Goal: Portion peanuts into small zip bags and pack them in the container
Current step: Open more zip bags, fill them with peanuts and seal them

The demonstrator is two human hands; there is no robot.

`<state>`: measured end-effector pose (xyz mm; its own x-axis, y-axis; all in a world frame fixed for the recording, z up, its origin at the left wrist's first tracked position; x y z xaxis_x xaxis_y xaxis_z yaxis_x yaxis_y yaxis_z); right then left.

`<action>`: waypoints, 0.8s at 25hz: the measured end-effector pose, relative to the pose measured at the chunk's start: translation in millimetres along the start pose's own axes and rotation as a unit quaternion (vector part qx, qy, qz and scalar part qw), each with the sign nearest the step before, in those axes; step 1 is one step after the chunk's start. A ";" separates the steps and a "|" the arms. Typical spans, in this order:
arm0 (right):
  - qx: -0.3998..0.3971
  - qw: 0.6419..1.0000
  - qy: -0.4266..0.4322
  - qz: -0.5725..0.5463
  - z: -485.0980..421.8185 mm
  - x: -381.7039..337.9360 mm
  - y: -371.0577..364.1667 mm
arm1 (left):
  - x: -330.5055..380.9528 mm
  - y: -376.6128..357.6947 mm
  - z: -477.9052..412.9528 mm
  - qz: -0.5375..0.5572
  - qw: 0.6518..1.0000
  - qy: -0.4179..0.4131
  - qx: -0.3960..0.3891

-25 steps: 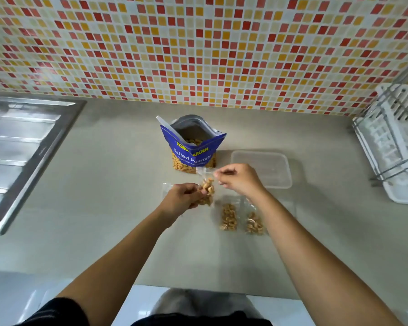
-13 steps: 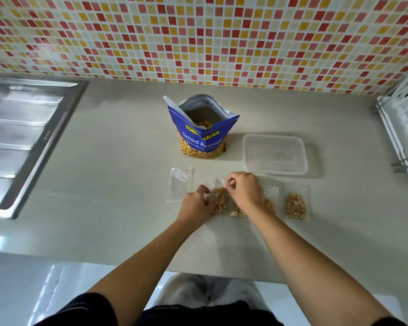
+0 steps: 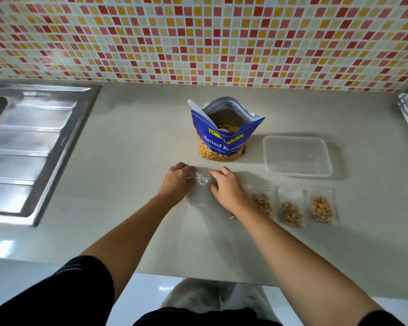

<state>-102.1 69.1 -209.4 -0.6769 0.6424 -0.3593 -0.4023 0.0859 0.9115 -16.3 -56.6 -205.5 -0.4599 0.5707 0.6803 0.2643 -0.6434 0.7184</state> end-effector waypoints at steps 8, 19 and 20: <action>0.026 0.998 -0.056 0.004 -10.8 -9.7 -10.5 | -2.6 -2.8 -16.2 -0.006 0.999 -0.022 -0.046; 0.065 0.878 -0.184 -0.438 8.7 -12.1 2.3 | 3.6 46.0 3.0 0.476 0.861 0.151 -0.097; 0.075 0.869 -0.189 -0.451 9.5 -11.6 5.0 | 5.3 48.7 5.3 0.504 0.841 0.162 -0.113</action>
<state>-90.4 69.3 -198.8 0.1341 0.4647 -0.8753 -0.5594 0.7646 0.3202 -1.3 -82.2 -166.2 -0.3159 -0.4689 0.8248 0.5072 -0.8182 -0.2709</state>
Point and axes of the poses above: each hand's wrist, its own z-axis away from the middle knuckle, its own y-axis out of the back of the hand, x = y × z, the point moved 3 cm from there along -z, towards the middle knuckle, and after that the axes turned 13 degrees about z, right-handed, at the moved point
